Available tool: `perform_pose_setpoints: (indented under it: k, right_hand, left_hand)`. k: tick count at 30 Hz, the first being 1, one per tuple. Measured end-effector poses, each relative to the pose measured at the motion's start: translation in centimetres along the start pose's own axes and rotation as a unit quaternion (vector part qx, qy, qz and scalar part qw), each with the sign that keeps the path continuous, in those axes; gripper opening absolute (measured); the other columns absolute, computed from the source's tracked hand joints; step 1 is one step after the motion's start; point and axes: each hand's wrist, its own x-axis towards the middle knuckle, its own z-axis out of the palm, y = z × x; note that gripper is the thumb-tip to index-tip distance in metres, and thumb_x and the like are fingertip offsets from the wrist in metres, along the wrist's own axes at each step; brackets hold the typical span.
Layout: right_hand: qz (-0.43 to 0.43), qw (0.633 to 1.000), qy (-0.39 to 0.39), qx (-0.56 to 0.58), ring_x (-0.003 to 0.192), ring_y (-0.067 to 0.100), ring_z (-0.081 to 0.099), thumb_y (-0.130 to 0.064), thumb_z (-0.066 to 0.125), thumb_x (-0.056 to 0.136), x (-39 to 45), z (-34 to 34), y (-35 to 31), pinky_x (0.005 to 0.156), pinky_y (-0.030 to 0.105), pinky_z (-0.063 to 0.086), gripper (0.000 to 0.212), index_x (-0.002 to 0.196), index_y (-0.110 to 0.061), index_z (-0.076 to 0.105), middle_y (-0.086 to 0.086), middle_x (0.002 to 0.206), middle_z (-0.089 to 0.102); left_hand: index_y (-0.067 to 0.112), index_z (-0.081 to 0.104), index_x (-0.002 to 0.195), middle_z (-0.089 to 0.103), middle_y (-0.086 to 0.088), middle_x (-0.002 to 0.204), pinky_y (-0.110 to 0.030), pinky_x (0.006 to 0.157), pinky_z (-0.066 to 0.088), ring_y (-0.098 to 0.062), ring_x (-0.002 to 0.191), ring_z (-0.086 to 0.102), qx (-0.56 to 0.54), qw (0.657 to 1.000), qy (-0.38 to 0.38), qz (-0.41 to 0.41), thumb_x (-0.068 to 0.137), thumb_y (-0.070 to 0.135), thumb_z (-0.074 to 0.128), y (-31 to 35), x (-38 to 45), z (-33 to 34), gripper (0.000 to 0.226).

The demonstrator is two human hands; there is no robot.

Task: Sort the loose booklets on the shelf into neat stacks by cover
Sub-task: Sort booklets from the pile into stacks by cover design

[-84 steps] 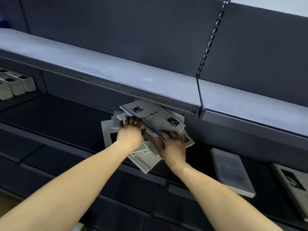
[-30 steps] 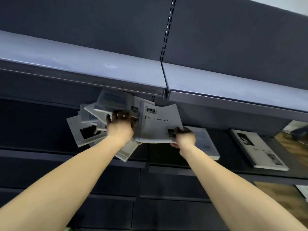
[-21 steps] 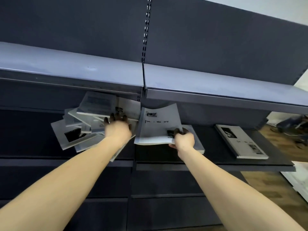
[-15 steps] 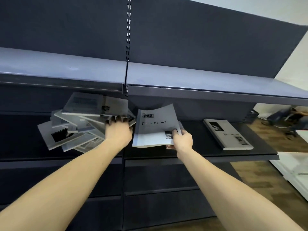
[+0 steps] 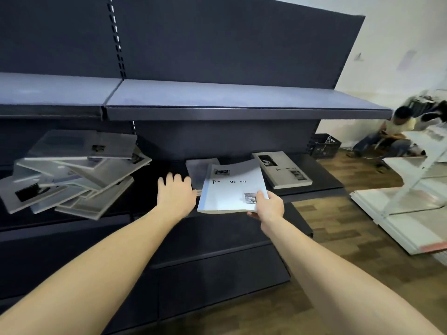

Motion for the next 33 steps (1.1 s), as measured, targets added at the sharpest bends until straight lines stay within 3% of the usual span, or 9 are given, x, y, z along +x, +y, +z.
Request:
perform_pose_setpoints:
  k: [8, 14, 24, 31, 33]
  right_hand:
    - [0.026, 0.998, 0.037, 0.044, 0.069, 0.020, 0.064, -0.016, 0.050, 0.099, 1.7, -6.7, 1.2, 0.044, 0.026, 0.052, 0.017, 0.095, -0.016, 0.066, 0.002, 0.085, 0.067]
    - [0.027, 0.996, 0.064, 0.049, 0.072, 0.023, 0.066, -0.018, 0.050, 0.099, 4.9, -10.1, 1.0, 0.043, 0.025, 0.050, 0.019, 0.088, -0.020, 0.065, 0.004, 0.085, 0.068]
    - [0.036, 0.996, 0.079, 0.023, 0.069, 0.020, 0.064, -0.016, 0.052, 0.098, 14.2, -12.4, 0.3, 0.041, 0.024, 0.049, 0.014, 0.100, -0.015, 0.066, 0.003, 0.084, 0.066]
    - [0.047, 0.997, 0.050, -0.023, 0.071, 0.020, 0.064, -0.022, 0.053, 0.101, 22.0, -11.4, -0.9, 0.039, 0.021, 0.049, 0.024, 0.120, -0.011, 0.064, 0.005, 0.094, 0.066]
    - [0.044, 0.997, 0.045, -0.037, 0.071, 0.018, 0.062, -0.024, 0.053, 0.102, 23.9, -11.2, -1.1, 0.041, 0.023, 0.050, 0.034, 0.132, -0.010, 0.058, 0.004, 0.108, 0.062]
  left_hand:
    - [0.016, 0.044, 0.138, 0.045, -0.010, 0.144, -0.050, 0.116, 0.020, -0.031, 0.141, 0.027, 0.033, 0.997, -0.027, 0.066, 0.099, 0.041, 0.037, 7.8, -0.7, 0.2, 0.047]
    - [0.016, 0.049, 0.135, 0.048, -0.010, 0.141, -0.051, 0.115, 0.021, -0.031, 0.139, 0.031, 0.038, 0.994, -0.014, 0.097, 0.098, 0.038, 0.040, 12.2, 1.5, 0.0, 0.044]
    - [0.016, 0.050, 0.133, 0.050, -0.011, 0.137, -0.052, 0.113, 0.024, -0.032, 0.137, 0.033, 0.005, 0.994, -0.062, 0.095, 0.096, 0.033, 0.043, 18.2, 8.4, 2.7, 0.041]
    - [0.018, 0.044, 0.142, 0.043, -0.010, 0.146, -0.049, 0.113, 0.027, -0.034, 0.140, 0.033, -0.060, 0.989, -0.112, 0.077, 0.098, 0.029, 0.046, 21.1, 14.3, 4.1, 0.045]
    - [0.018, 0.039, 0.145, 0.035, -0.010, 0.152, -0.050, 0.117, 0.019, -0.034, 0.145, 0.024, -0.054, 0.988, -0.124, 0.071, 0.099, 0.032, 0.043, 21.6, 15.8, 4.8, 0.049]
